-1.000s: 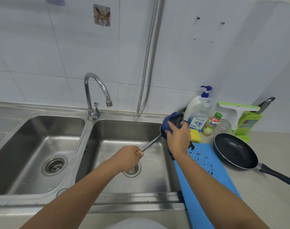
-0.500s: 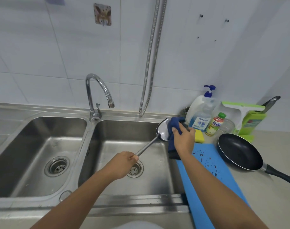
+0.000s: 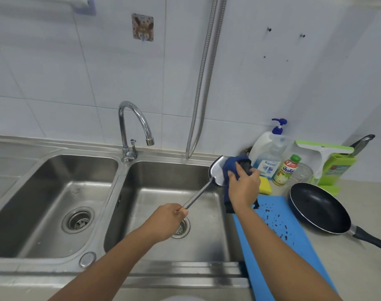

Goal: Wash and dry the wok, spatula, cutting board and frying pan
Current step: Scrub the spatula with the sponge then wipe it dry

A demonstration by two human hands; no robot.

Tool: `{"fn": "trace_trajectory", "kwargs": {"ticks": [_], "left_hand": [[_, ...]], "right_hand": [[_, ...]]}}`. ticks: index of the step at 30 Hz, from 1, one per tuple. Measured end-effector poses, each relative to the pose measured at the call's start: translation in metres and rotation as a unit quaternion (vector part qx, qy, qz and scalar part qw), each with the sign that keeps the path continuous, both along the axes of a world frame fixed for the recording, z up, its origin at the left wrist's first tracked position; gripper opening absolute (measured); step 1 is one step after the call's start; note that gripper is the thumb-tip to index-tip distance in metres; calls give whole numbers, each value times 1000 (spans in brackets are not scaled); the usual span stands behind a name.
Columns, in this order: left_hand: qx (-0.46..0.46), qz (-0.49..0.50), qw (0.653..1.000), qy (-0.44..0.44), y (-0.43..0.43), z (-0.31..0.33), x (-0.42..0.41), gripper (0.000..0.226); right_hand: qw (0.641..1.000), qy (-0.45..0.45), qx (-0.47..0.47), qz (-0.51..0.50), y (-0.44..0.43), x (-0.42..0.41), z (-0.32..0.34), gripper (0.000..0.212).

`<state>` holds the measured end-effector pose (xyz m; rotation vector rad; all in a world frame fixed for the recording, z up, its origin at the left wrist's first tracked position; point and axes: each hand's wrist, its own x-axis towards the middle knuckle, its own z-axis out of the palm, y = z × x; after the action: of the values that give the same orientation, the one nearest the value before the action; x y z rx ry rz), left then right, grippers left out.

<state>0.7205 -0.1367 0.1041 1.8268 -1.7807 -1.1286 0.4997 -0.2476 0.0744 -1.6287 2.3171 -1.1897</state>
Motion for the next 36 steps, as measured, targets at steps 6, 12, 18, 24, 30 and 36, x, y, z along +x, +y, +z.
{"fn": "trace_trajectory", "kwargs": {"ticks": [6, 12, 18, 24, 30, 36], "left_hand": [[-20, -22, 999, -42, -6, 4, -2, 31], [-36, -36, 999, -9, 5, 4, -8, 34], [24, 12, 991, 132, 15, 6, -33, 33], [71, -26, 985, 157, 22, 5, -56, 26], [95, -79, 983, 133, 29, -6, -87, 25], [152, -88, 969, 174, 37, -15, -114, 23]], "right_hand": [[978, 155, -23, 134, 8, 11, 1, 39], [997, -47, -57, 17, -8, -24, 25, 40], [992, 54, -84, 79, 50, -31, 6, 38], [994, 63, -87, -8, 81, -97, 26, 41], [983, -76, -108, -130, 142, -185, 49, 33], [980, -6, 104, -169, 199, -262, 10, 33]]}}
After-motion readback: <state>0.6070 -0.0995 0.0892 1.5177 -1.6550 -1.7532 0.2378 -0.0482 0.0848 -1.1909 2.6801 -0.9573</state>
